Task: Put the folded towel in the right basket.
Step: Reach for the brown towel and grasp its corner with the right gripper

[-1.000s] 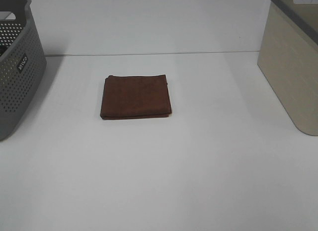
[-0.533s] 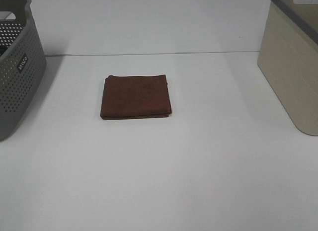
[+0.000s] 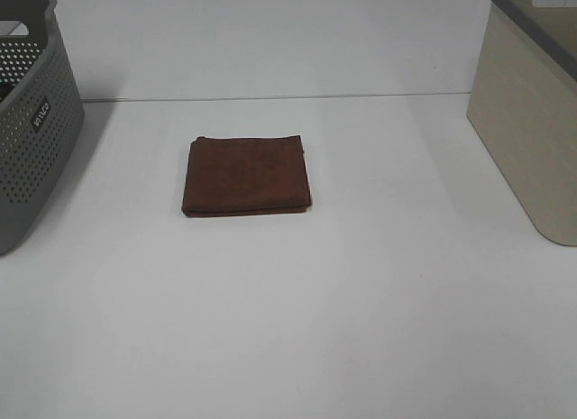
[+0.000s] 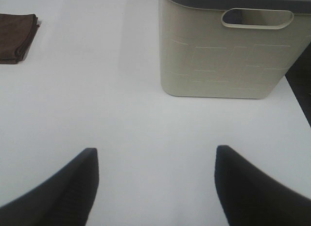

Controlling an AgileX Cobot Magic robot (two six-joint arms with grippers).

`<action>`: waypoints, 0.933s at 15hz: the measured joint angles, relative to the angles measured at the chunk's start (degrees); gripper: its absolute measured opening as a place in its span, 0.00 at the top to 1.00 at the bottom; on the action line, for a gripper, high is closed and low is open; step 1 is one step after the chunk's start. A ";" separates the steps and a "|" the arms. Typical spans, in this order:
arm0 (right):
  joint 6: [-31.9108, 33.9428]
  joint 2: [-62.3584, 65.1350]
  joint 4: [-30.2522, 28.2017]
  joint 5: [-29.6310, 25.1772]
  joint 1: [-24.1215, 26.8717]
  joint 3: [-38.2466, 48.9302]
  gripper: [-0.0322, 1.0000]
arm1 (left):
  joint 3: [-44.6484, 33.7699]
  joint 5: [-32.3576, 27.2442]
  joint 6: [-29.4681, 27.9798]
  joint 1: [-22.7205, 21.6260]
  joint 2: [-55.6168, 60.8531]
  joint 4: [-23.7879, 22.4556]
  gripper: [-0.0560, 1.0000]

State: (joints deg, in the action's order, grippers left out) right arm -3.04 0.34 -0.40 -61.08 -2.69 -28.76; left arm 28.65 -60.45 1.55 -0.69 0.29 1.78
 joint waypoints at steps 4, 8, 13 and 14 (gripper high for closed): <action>0.00 0.00 0.00 0.00 0.00 0.00 0.34 | 0.00 0.00 0.00 0.00 0.00 0.00 0.03; 0.00 0.00 0.00 0.00 0.00 0.00 0.34 | 0.00 0.00 0.00 0.00 0.00 0.00 0.03; 0.00 0.00 0.00 0.00 0.00 0.00 0.34 | 0.00 0.00 0.00 0.00 0.00 0.00 0.03; 0.00 0.00 0.00 0.00 0.00 0.00 0.34 | 0.00 0.00 0.00 0.00 0.00 0.00 0.03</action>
State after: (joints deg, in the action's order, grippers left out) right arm -3.04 0.34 -0.40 -61.08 -2.69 -28.76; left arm 28.65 -60.45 1.55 -0.69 0.29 1.78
